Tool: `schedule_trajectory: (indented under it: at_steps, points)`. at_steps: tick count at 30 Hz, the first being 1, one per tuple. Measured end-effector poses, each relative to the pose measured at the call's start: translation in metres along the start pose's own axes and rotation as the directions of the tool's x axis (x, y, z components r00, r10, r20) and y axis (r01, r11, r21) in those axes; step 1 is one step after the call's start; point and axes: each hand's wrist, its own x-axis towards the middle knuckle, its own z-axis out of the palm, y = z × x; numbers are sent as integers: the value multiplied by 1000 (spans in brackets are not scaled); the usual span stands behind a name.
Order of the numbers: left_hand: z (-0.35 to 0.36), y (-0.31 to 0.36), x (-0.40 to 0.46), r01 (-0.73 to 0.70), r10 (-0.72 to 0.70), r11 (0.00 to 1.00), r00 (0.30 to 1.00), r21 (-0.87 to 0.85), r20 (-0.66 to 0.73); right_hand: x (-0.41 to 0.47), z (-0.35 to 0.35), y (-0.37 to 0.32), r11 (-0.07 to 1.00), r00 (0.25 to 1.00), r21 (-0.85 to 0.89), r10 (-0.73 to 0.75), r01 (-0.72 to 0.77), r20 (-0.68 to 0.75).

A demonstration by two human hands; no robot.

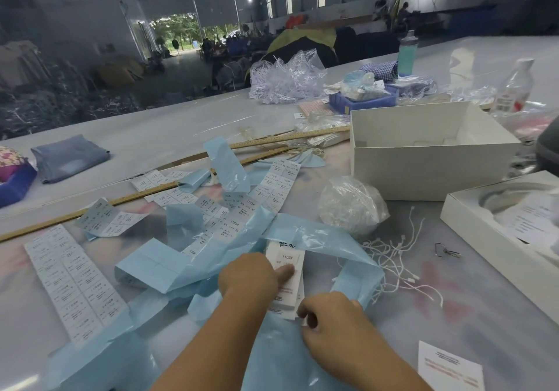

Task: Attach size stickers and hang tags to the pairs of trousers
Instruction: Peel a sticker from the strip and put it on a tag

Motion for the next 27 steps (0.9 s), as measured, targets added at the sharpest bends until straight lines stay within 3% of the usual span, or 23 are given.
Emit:
schedule_trajectory:
  at_steps: [3,6,8,11,13,16,19,23,27]
  points:
    - [11,-11,7,-3,28,977,993,-213,117,-8,-9,10,986,956,152,-13,60,-292]
    - [9,-19,10,-14,55,950,991,-313,121,-17,-19,34,986,840,168,102,-13,-533]
    - [7,-23,10,-2,31,944,996,-331,82,-20,-24,50,983,848,88,186,-164,-496]
    - [4,-21,-1,-15,-16,939,996,-344,-88,-20,-22,71,953,881,-4,279,-304,-383]
    - [3,-18,-7,-30,-21,932,990,-361,-138,-19,-20,77,948,874,30,305,-317,-378]
    - [4,-13,-9,-55,8,894,994,-445,-108,-17,-20,78,945,850,104,323,-309,-417]
    - [2,-12,-12,-54,2,884,994,-465,-112,-14,-19,79,974,901,142,217,-175,-377]
    - [2,-4,-24,-116,61,966,971,-231,-232,-16,-19,74,960,957,279,42,42,-287]
    - [7,11,-36,-168,185,982,948,88,-259,-12,-21,77,975,893,221,114,-17,-436]
